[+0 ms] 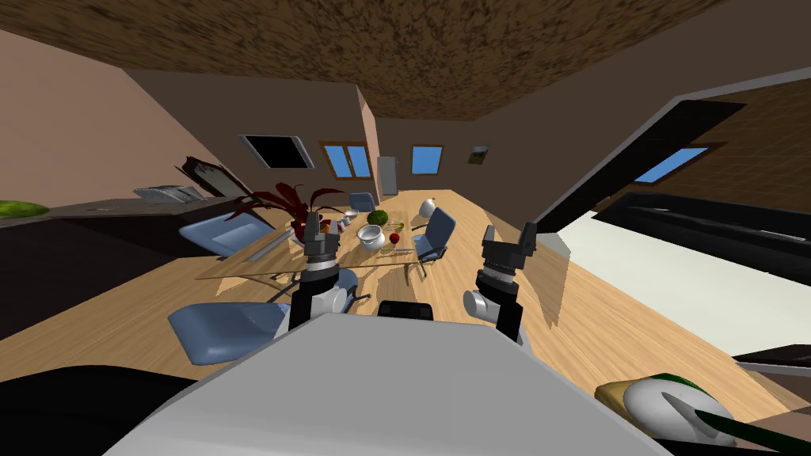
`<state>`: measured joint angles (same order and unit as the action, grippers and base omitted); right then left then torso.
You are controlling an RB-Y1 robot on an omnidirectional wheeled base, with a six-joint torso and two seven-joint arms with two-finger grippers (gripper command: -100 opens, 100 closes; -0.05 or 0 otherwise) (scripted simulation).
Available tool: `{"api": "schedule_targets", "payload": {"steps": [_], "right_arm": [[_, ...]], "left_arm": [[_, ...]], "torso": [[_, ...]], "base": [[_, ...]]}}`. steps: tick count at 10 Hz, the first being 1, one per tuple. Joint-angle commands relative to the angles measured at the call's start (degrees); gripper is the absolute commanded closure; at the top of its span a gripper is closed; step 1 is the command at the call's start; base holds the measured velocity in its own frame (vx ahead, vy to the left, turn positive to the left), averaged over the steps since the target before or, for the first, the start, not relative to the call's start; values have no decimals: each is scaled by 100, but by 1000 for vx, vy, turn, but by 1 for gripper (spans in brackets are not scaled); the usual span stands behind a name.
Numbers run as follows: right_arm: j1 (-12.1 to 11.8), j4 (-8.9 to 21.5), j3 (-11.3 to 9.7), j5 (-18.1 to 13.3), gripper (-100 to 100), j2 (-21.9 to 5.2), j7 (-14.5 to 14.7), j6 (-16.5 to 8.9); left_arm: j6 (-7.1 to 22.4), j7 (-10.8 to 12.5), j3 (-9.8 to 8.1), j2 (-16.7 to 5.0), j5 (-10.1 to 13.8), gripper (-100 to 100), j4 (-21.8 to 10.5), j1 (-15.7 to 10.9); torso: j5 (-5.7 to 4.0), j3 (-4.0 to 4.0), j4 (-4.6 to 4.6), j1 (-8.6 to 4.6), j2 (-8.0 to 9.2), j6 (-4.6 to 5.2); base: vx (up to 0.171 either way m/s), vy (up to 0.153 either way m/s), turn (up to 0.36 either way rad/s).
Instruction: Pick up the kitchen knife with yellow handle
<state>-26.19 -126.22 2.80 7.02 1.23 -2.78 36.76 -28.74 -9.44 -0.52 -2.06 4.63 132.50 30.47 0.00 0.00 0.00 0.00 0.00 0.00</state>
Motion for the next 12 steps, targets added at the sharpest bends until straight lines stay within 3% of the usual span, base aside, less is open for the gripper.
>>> {"api": "schedule_targets", "payload": {"steps": [1, 5, 6, 11, 12], "right_arm": [[0, 0, 0, 0, 0, 0, 0, 0], [0, 0, -2, 0, 0, 2, 0, 0], [0, 0, -2, 0, 0, 2, 0, 0], [0, 0, -1, 0, 0, 2, 0, 0], [0, 0, -2, 0, 0, 2, 0, 0]], "left_arm": [[162, 32, -79, -181, -11, -100, -83, -87], [735, 120, -342, -554, -31, -100, -394, -388], [749, 120, -342, -554, -31, -100, -394, -388], [1590, 216, -718, -955, -33, -100, -928, -843], [1689, 216, -718, -955, -33, -100, -928, -843]], "torso": [[0, 0, 0, 0, 0, 0], [-17, -7, -3, -74, -12, 0], [-18, -7, -3, -82, -12, 1], [-14, -10, -4, -60, -18, 1], [-17, -11, -4, -77, -19, 1]], "base": [[7, -78, 72], [23, -193, 80], [13, -150, 33], [32, -163, 56], [30, -160, 44]]}}
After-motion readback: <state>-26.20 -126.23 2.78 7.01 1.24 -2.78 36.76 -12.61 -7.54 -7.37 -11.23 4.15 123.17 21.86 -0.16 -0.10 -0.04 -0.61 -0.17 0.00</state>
